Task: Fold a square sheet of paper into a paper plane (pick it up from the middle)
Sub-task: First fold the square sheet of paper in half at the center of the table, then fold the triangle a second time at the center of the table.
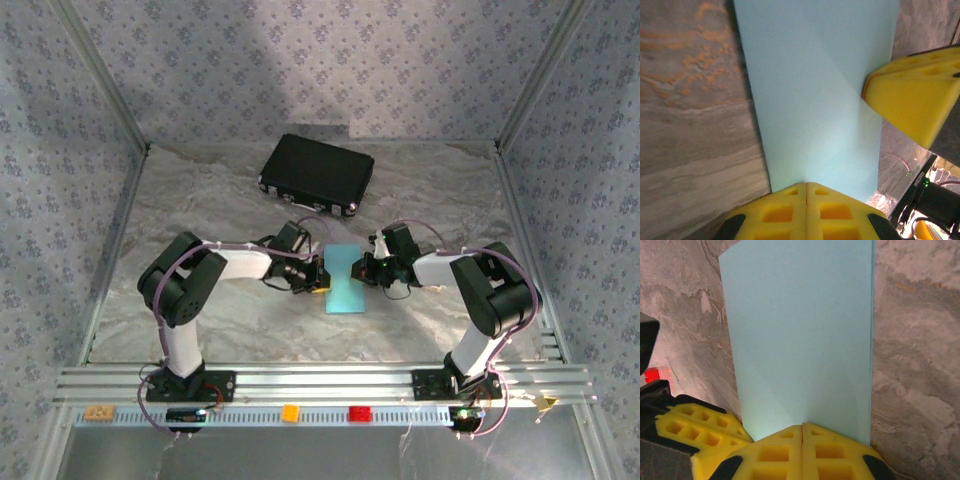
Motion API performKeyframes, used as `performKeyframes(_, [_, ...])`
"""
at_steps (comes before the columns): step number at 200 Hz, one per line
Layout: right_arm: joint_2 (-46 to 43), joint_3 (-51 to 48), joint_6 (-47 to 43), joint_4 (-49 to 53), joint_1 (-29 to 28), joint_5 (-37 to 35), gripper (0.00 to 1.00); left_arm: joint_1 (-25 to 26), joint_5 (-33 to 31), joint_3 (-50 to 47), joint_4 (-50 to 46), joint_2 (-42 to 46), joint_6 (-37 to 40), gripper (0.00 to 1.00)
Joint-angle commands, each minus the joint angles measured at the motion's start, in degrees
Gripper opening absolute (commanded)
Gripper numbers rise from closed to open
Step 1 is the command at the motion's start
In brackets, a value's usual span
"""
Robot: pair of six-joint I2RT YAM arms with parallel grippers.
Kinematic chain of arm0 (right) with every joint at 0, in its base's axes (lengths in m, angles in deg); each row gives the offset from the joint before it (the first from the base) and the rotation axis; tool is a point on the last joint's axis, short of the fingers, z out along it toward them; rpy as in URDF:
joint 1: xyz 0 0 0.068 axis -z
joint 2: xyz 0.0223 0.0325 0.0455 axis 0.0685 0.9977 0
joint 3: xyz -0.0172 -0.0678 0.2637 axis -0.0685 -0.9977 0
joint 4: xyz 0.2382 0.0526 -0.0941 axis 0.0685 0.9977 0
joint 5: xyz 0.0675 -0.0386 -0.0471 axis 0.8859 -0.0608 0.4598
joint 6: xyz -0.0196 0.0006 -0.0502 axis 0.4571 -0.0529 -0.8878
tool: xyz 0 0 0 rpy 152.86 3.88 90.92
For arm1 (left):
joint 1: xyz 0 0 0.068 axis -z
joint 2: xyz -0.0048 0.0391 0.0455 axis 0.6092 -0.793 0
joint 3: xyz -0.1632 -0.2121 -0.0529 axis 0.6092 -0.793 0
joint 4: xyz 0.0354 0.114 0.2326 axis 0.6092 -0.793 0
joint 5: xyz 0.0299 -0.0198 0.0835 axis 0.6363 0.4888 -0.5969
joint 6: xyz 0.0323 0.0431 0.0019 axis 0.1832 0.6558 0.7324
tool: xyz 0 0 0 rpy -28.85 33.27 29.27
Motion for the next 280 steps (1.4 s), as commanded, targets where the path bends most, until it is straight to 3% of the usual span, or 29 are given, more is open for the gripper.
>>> performKeyframes(1, [1.9,-2.7,-0.1,8.8,0.9,-5.2,0.0,-1.5,0.8,4.9,-0.7,1.4,-0.7,0.0])
performKeyframes(87, [1.7,-2.7,-0.3,8.9,0.9,-5.2,0.0,-3.1,2.3,9.5,-1.5,-7.8,0.8,0.0])
performKeyframes(148, [1.8,-2.5,-0.6,9.3,1.1,-5.1,0.0,-3.5,1.3,7.6,-1.3,-7.9,1.2,0.0])
performKeyframes(215, [1.8,-2.0,-0.8,9.6,1.2,-4.7,0.0,-5.3,3.0,15.6,-2.1,-8.3,0.8,0.0])
performKeyframes(256, [1.2,-1.7,-1.1,10.2,1.2,-4.2,0.0,-5.7,1.8,18.5,-2.4,-11.7,0.8,0.0])
performKeyframes(280, [0.3,-1.2,-1.5,10.3,0.7,-3.5,0.0,-5.8,-2.0,19.9,-5.1,-13.3,3.5,0.0])
